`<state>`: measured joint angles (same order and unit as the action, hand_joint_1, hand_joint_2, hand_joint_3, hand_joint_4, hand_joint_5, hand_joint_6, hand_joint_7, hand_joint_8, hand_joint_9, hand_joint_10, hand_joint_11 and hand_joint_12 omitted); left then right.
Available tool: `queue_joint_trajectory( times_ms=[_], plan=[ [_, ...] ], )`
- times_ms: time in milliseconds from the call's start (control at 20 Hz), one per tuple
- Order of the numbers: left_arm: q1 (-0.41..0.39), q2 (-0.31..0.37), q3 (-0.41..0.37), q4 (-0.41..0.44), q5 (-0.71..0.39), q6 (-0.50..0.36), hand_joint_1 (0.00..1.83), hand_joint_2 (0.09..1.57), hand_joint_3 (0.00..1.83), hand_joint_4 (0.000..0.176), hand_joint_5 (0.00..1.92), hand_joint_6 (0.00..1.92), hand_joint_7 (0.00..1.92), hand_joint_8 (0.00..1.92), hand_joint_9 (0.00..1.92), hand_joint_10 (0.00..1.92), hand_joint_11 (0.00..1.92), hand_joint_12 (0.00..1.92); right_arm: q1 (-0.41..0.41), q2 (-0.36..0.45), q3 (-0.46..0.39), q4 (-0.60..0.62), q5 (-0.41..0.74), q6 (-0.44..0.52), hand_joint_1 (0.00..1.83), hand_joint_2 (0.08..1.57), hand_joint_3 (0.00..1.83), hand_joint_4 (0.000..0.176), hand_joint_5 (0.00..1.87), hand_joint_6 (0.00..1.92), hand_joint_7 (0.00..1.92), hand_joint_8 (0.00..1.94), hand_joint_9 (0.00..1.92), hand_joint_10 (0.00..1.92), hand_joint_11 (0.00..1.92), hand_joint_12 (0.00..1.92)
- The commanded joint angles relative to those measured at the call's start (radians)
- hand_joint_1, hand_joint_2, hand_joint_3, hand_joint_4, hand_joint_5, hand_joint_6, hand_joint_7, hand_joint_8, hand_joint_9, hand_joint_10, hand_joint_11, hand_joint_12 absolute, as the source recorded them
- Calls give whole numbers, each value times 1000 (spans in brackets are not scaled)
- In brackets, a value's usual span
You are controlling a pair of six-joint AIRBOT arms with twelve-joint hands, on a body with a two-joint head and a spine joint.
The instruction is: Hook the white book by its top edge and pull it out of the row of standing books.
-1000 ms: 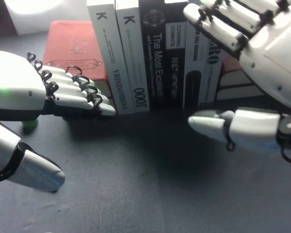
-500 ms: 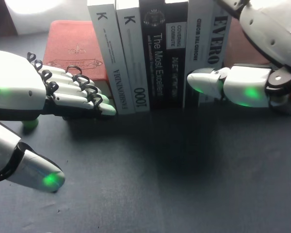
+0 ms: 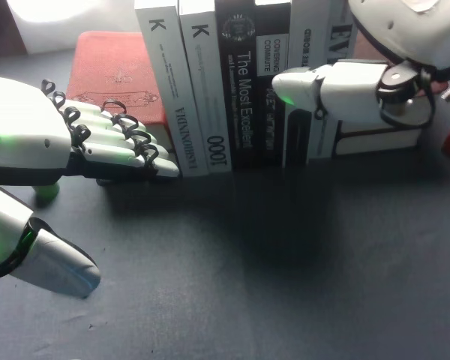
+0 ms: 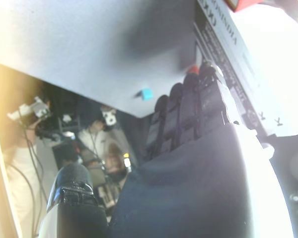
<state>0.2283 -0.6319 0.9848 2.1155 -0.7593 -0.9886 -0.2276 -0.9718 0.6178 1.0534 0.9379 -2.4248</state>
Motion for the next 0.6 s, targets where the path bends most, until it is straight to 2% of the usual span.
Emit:
queue_joint_trajectory(
  times_ms=[0,550],
  plan=[
    [-10,1,1,-57,27,-1,0,1036,57,0,0,0,0,0,0,0,0,0,13,4,4,-61,59,3,0,1023,0,0,0,0,0,0,0,0,0,0],
    [-10,0,9,-58,23,-1,0,1039,46,0,0,0,0,0,0,0,0,0,-19,-15,8,-21,39,7,0,1034,2,0,0,0,0,0,0,0,0,0]
  ],
)
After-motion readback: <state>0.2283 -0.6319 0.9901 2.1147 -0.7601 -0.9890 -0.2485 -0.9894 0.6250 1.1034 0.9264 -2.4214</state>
